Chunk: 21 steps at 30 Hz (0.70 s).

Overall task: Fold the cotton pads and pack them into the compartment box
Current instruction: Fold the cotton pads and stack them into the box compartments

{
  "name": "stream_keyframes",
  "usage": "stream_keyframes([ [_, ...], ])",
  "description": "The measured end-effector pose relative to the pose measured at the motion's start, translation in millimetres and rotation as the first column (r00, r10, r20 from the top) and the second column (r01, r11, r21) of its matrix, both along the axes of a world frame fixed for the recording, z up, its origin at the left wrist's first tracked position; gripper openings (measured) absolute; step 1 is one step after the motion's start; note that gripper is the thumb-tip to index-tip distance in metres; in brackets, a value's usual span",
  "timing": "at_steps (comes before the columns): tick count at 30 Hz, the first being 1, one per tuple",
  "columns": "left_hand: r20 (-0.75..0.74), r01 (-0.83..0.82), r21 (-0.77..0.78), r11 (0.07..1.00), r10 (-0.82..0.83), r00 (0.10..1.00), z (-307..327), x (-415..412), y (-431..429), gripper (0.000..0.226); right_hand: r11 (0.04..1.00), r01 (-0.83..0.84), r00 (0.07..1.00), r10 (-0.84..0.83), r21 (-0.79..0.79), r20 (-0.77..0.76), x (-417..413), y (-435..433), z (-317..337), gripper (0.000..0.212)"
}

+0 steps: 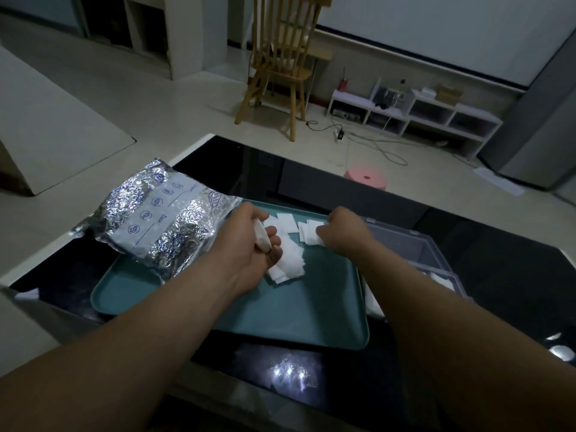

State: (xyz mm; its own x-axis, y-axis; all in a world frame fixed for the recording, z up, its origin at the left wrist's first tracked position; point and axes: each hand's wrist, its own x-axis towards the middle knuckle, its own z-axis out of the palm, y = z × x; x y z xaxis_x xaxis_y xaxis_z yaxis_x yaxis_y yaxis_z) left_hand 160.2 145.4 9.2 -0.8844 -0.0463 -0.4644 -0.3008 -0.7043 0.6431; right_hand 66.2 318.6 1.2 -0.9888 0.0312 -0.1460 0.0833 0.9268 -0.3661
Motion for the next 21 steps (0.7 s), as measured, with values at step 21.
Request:
stream_keyframes([
  [21,-0.049,0.261,-0.442,0.858,-0.313,0.948,-8,16,23,0.014,0.544,0.267,0.939,0.041,-0.796,0.343,85,36,15,0.026],
])
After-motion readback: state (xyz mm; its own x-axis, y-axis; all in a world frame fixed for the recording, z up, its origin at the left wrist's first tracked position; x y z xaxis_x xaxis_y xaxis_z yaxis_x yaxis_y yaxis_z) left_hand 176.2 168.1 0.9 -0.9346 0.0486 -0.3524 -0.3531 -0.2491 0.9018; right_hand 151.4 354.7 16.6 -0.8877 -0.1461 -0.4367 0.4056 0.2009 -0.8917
